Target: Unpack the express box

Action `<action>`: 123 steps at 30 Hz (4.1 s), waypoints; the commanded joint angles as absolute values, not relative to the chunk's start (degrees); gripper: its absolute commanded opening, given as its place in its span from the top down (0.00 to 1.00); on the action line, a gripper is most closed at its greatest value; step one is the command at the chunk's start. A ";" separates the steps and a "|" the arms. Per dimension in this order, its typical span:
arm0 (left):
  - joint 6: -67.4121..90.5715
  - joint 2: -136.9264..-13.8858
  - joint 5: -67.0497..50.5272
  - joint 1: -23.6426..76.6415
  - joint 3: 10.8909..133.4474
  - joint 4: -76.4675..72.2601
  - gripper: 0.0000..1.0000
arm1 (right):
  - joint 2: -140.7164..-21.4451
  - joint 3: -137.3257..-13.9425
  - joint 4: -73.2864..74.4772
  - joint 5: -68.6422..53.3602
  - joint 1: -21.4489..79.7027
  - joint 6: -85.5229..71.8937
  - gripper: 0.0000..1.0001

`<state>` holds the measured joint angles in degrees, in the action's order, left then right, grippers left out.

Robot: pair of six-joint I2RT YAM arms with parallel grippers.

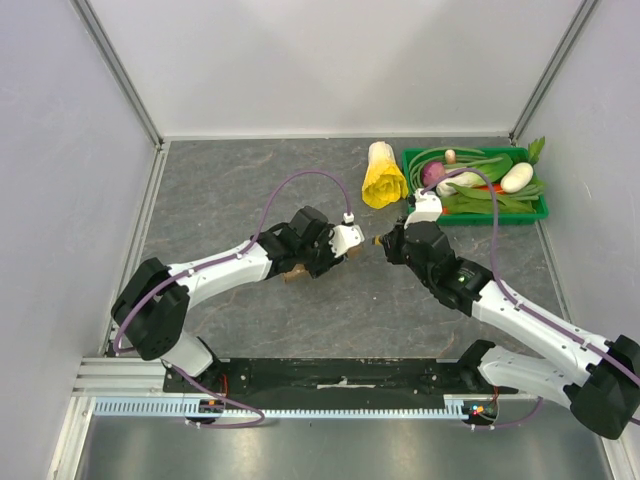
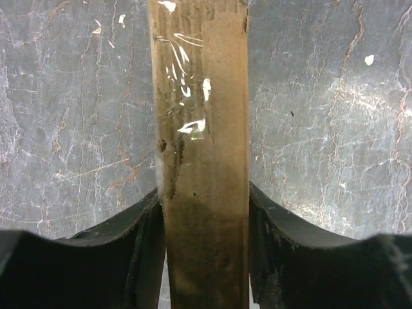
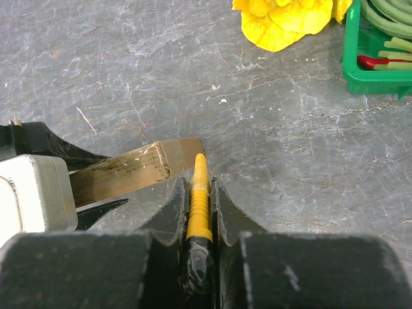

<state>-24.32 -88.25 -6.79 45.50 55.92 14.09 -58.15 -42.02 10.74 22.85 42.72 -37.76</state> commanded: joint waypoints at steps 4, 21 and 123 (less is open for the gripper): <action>-24.87 -87.98 -8.53 45.44 57.13 16.96 0.61 | -57.83 -42.19 7.82 20.83 41.57 -37.53 1.00; -31.47 -83.76 -3.34 45.70 50.36 12.04 0.64 | -55.72 -40.17 -1.13 15.65 40.78 -33.31 1.00; -17.75 -90.70 -2.20 40.17 49.13 14.32 0.76 | -56.95 -31.73 7.65 -3.43 40.52 -31.46 1.00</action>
